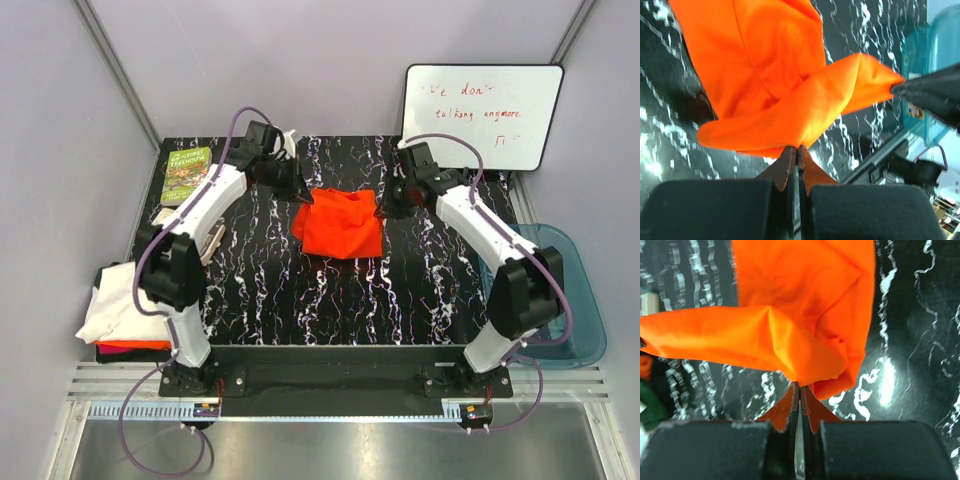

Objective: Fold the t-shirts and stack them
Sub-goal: Fold the tshirt

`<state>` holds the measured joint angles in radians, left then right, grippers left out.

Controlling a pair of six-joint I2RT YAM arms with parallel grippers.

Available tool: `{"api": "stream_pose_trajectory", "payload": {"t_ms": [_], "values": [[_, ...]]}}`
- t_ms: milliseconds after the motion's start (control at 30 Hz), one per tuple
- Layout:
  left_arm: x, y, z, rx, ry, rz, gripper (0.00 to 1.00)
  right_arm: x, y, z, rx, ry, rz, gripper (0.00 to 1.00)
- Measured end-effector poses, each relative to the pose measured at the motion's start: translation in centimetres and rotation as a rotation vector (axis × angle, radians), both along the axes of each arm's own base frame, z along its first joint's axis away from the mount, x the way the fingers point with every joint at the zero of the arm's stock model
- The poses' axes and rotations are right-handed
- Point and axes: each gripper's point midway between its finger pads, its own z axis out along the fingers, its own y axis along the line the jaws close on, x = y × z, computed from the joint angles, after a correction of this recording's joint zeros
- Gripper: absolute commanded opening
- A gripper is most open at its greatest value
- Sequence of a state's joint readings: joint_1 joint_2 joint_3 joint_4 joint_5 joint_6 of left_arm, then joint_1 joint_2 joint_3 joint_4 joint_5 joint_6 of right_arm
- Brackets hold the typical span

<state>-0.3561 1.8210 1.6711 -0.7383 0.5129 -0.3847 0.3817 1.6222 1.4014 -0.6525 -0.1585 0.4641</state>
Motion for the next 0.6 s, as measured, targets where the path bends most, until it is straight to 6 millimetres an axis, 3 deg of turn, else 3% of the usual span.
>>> {"api": "stream_pose_trajectory", "payload": {"t_ms": [333, 600], "values": [[5.1, -1.8, -5.0, 0.012, 0.086, 0.029, 0.00, 4.0, -0.4, -3.8, -0.109, 0.023, -0.033, 0.06], [7.6, -1.4, -6.7, 0.004, 0.107, 0.068, 0.00, 7.5, -3.4, -5.1, -0.168, -0.003, -0.134, 0.06]]}}
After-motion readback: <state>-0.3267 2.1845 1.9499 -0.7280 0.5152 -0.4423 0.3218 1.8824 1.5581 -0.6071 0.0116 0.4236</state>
